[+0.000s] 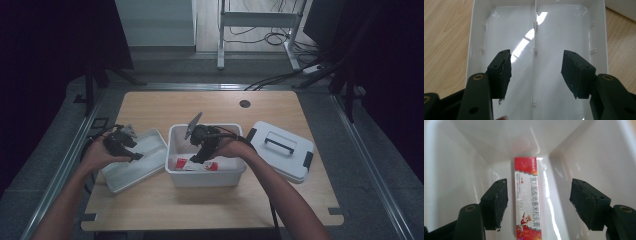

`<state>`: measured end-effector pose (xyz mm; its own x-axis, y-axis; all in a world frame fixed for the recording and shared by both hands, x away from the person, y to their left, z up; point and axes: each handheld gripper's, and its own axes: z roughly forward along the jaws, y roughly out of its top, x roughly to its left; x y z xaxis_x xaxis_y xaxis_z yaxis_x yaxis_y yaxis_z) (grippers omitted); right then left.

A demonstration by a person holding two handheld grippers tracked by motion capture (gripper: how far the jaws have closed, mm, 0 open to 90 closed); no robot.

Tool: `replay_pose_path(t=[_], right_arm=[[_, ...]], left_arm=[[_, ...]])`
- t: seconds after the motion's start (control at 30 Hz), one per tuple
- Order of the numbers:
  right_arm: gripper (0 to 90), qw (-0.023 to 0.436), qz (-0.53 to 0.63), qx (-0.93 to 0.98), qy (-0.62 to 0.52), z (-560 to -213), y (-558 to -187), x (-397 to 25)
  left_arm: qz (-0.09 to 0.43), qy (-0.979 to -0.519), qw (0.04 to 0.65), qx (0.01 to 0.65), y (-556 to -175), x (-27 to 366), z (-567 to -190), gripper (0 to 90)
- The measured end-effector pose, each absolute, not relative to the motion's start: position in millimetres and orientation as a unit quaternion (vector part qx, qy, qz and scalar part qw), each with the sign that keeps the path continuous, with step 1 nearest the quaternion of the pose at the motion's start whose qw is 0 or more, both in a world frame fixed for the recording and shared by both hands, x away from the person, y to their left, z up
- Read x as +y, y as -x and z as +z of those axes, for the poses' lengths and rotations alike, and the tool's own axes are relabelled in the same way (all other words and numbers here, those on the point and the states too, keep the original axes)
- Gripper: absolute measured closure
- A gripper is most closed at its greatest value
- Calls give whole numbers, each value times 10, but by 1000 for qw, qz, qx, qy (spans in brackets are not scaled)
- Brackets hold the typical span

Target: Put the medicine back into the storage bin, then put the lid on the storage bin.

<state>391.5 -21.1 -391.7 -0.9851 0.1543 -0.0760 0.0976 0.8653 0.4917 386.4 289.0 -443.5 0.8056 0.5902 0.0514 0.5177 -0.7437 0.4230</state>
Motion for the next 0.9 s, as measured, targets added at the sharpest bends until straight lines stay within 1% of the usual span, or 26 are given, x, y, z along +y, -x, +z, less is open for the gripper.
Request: replay_pose_path(t=[0.17, 0.3, 0.5, 0.6, 0.77, 0.9], right_arm=[[316, 69, 274, 955, -85, -3772, -3878, -382], [320, 71, 283, 951, -101, -3719, -3868, -518], [317, 76, 292, 947, -106, -3686, -3838, -645], [318, 77, 299, 945, -108, -3663, -3814, -702], [325, 85, 302, 943, -108, -3611, -3778, -766], [324, 88, 303, 942, -112, -3591, -3778, -799]], left_arm=[[89, -930, 191, 301, -3872, 2901, -4453, 421], [82, -931, 186, 302, -3875, 2899, -4471, 446], [65, -935, 165, 306, -3919, 2903, -4618, 539], [52, -936, 154, 312, -3941, 2887, -4724, 572], [33, -934, 154, 321, -3998, 2899, -4824, 616], [11, -930, 168, 325, -4026, 2913, -4832, 713]])
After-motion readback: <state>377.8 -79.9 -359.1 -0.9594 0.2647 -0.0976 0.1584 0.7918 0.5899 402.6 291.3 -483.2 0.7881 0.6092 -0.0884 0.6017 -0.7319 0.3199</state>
